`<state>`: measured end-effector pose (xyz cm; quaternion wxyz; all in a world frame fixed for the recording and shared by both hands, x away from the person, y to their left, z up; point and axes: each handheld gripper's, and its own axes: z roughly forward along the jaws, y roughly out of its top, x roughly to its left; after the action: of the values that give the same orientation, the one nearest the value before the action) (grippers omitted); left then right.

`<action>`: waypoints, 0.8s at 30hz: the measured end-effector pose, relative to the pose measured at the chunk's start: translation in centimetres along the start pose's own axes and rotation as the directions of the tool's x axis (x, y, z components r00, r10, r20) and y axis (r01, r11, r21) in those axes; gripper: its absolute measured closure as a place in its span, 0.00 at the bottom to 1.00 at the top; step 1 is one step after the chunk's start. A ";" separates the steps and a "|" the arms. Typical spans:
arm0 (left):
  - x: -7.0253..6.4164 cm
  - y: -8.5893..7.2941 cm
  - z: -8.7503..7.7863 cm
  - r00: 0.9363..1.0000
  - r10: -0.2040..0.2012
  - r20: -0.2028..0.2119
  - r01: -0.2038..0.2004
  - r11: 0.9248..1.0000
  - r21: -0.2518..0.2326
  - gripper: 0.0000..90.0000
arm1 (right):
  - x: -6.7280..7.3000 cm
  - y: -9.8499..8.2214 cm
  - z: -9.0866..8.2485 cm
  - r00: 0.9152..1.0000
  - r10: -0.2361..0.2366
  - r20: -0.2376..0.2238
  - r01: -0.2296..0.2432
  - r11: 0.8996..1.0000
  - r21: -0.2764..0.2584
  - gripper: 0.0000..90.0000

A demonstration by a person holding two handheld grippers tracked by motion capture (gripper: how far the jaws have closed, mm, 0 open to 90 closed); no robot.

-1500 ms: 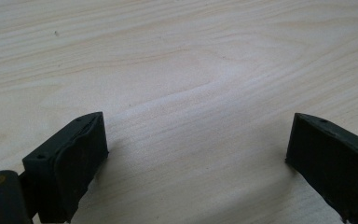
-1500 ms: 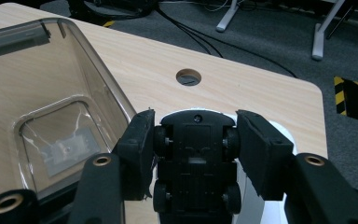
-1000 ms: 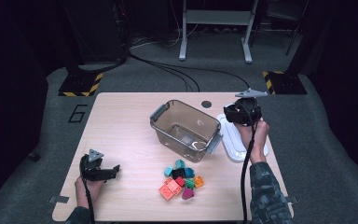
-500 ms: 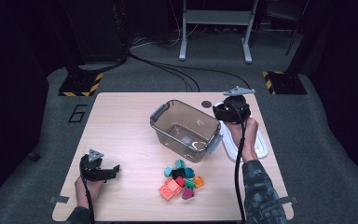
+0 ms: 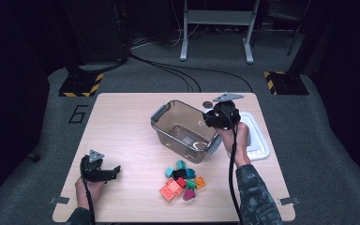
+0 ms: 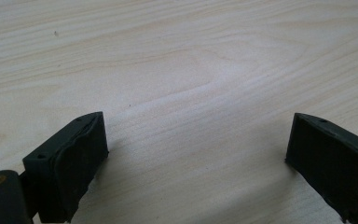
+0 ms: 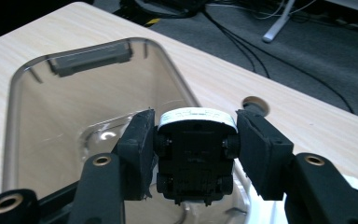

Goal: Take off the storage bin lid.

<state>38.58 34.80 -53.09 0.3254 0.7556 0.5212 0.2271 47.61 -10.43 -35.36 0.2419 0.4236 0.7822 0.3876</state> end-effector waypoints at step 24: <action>0.0 0.0 0.0 1.000 0.000 -0.001 0.000 1.000 -0.001 0.06 | 4.4 -2.8 -0.7 0.994 0.015 -0.104 -0.016 1.000 -0.002 0.53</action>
<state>38.57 34.79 -53.09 0.3255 0.7553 0.5214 0.2274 43.45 -7.93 -37.45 0.1983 0.4085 0.7899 0.4121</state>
